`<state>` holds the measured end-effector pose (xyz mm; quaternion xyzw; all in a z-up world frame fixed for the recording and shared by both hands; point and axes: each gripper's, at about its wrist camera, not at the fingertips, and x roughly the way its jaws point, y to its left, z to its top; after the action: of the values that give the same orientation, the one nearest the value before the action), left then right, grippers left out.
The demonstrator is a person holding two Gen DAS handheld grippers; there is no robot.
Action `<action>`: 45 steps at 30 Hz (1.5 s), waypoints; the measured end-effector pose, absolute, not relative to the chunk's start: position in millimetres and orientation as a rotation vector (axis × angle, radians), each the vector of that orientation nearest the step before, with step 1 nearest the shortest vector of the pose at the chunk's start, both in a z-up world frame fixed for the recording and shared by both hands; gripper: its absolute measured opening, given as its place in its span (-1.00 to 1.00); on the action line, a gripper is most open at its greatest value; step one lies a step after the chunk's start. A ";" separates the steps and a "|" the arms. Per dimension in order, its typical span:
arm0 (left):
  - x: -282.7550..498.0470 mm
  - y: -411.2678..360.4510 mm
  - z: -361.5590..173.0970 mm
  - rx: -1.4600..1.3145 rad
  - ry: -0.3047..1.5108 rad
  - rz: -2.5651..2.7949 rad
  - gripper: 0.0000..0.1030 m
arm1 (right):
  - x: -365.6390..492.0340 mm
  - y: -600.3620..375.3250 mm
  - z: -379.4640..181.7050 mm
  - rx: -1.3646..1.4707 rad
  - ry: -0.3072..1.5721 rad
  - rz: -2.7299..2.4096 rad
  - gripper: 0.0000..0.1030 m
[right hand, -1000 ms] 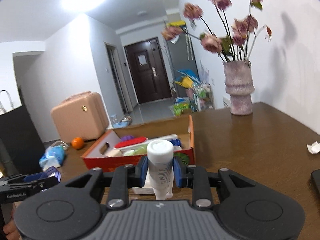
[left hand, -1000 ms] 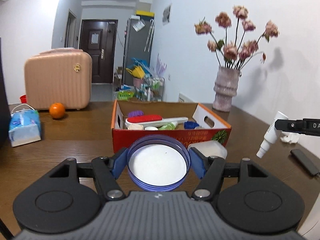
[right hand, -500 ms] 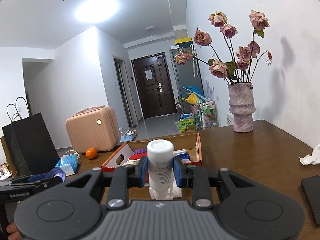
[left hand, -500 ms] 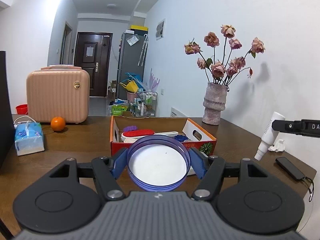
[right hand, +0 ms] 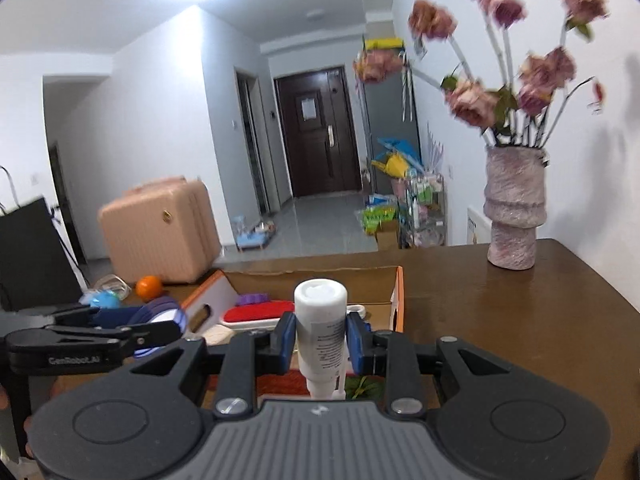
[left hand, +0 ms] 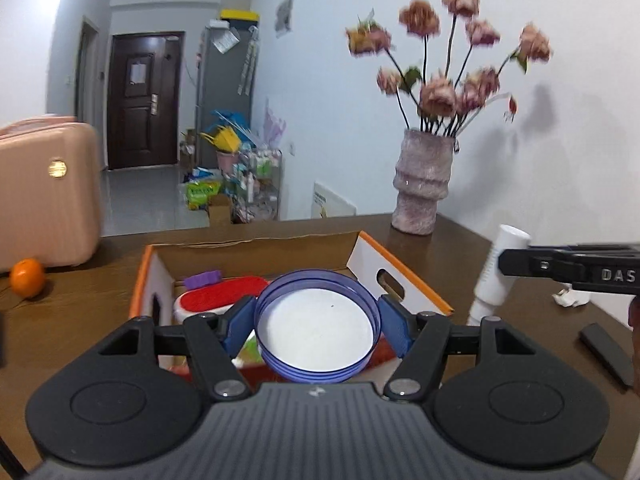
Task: Organize rigid objects
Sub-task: 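Lower the lid into the box with the left tool while the right tool drops the lotion bottle in, then open both tools and move them back toward the translucent square container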
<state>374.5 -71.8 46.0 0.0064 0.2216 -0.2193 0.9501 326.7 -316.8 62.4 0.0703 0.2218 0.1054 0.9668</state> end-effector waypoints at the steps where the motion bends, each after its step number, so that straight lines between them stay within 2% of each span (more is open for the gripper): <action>1: 387.0 -77.6 41.7 0.019 0.461 -0.449 0.31 | 342.3 -315.1 58.4 0.117 0.468 0.207 -0.49; 12: 509.6 -126.5 -19.0 0.091 0.648 -0.466 0.31 | 507.6 -297.0 -2.5 -0.028 0.719 0.128 -0.50; 14: 523.5 -130.8 -28.8 0.111 0.690 -0.473 0.32 | 531.5 -291.2 -12.5 -0.058 0.737 0.106 -0.60; 15: 527.8 -132.1 -33.2 0.118 0.701 -0.477 0.33 | 541.2 -288.3 -16.5 -0.067 0.736 0.092 -0.59; 16: 529.7 -133.3 -35.2 0.117 0.696 -0.484 0.33 | 549.1 -286.4 -20.5 -0.063 0.724 0.084 -0.49; 18: 527.9 -127.7 -32.0 0.088 0.659 -0.514 0.55 | 560.0 -284.8 -29.4 -0.037 0.715 0.074 -0.33; 19: 526.1 -124.9 -31.6 0.084 0.639 -0.523 0.63 | 563.2 -285.0 -30.1 -0.020 0.728 0.074 -0.32; 20: 523.9 -122.9 -32.0 0.086 0.618 -0.523 0.62 | 562.6 -286.8 -27.3 -0.001 0.702 0.079 -0.28; 21: 522.2 -123.7 -31.6 0.090 0.608 -0.521 0.61 | 559.2 -288.8 -25.5 0.016 0.669 0.084 -0.16; 28: 516.6 -123.3 -27.4 0.131 0.613 -0.483 0.62 | 561.1 -290.8 -24.7 0.015 0.685 0.086 -0.14; 32: 504.1 -107.2 -7.4 0.111 0.590 -0.438 0.63 | 545.7 -290.9 -11.3 0.017 0.680 0.100 -0.12; 37: 474.5 -63.5 30.7 0.095 0.536 -0.312 0.65 | 502.0 -289.7 28.8 0.005 0.628 0.121 0.07; 45: 383.2 -10.0 76.6 0.065 0.444 -0.220 0.76 | 398.6 -283.6 82.6 0.004 0.536 0.161 0.20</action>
<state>383.2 -10.0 76.6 0.0320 0.2198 -0.1089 0.9689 398.6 -283.6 82.6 0.0020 0.2646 0.0793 0.9611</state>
